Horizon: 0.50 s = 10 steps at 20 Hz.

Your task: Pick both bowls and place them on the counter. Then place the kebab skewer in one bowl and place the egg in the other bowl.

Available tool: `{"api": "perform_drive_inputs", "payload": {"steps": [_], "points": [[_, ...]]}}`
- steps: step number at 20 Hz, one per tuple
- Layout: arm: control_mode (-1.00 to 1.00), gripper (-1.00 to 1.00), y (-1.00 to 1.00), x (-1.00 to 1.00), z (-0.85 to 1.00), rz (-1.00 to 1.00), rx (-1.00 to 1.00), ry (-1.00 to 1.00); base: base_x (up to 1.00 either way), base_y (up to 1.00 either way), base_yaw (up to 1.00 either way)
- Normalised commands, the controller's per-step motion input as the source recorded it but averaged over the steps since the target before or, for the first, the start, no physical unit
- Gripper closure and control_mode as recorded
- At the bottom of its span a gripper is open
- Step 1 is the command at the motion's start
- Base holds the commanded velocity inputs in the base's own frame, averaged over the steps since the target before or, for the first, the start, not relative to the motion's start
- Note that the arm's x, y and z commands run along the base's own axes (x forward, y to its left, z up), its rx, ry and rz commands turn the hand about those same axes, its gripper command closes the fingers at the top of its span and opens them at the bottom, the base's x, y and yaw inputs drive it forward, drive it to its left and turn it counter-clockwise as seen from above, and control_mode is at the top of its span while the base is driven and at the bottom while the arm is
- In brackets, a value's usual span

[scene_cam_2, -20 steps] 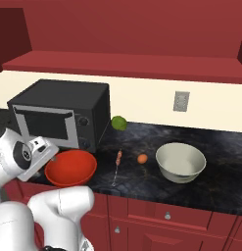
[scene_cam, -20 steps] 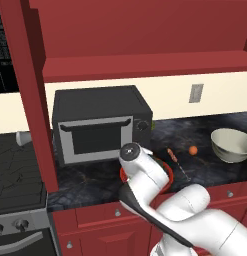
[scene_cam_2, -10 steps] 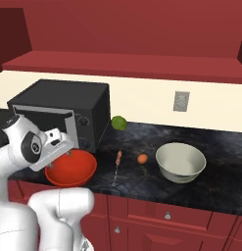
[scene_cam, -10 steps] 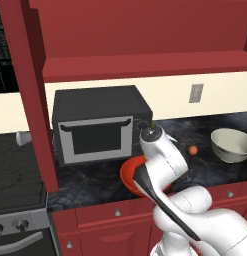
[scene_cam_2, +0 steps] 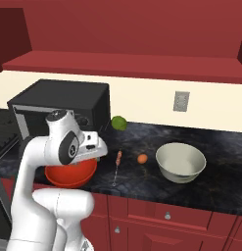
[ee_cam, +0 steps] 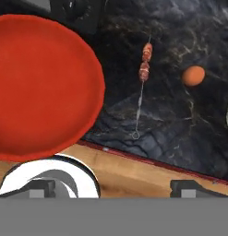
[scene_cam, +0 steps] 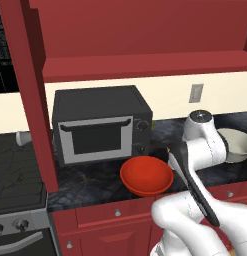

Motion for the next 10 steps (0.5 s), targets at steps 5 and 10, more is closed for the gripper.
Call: {"api": "perform_drive_inputs", "payload": {"steps": [5,10], "points": [[-1.00,-1.00,-0.56,0.02,-0.20,-0.17,0.22,-0.01,0.00,0.00,0.00],[-1.00,-1.00,-0.22,0.39,-0.15,-0.19,0.18,0.00,0.00,0.00,0.00]]}}
